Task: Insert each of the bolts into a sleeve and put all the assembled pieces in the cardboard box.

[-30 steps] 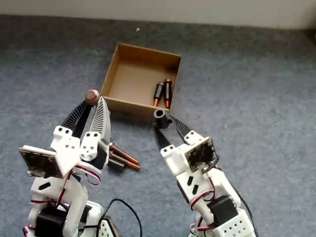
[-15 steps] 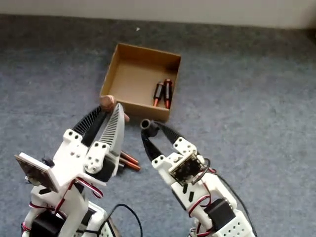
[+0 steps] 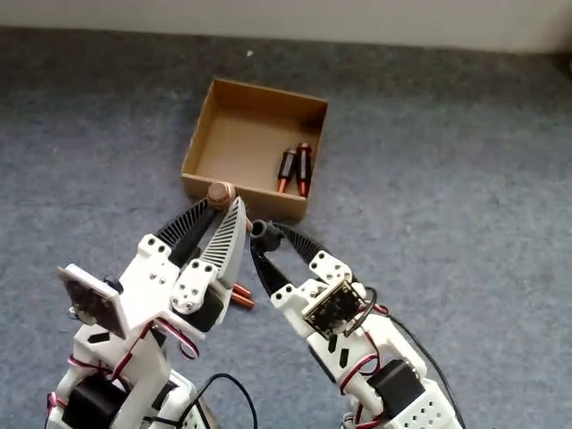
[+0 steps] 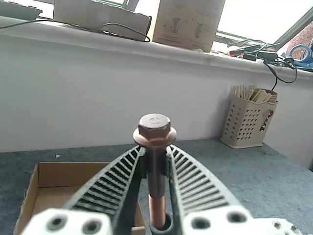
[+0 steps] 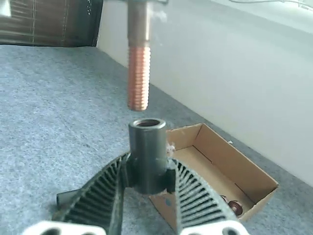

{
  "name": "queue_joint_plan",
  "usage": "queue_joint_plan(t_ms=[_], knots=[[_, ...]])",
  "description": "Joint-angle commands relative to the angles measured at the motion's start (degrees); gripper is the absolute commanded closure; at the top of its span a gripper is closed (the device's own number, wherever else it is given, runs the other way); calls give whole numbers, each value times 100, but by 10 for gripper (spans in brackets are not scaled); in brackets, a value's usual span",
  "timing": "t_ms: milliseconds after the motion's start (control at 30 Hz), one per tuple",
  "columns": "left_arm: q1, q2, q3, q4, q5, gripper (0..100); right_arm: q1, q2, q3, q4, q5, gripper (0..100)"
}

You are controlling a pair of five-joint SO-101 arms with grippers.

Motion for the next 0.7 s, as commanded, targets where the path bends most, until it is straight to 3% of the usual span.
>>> queue_joint_plan(t_ms=[0, 467, 667], knots=[[101, -31, 66, -88, 62, 995, -57, -101, -66, -92, 26, 992], [347, -22, 435, -220, 53, 995, -57, -110, -75, -92, 0, 992], [347, -31, 470, -220, 53, 995, -48, -110, -84, -92, -475, 992]])
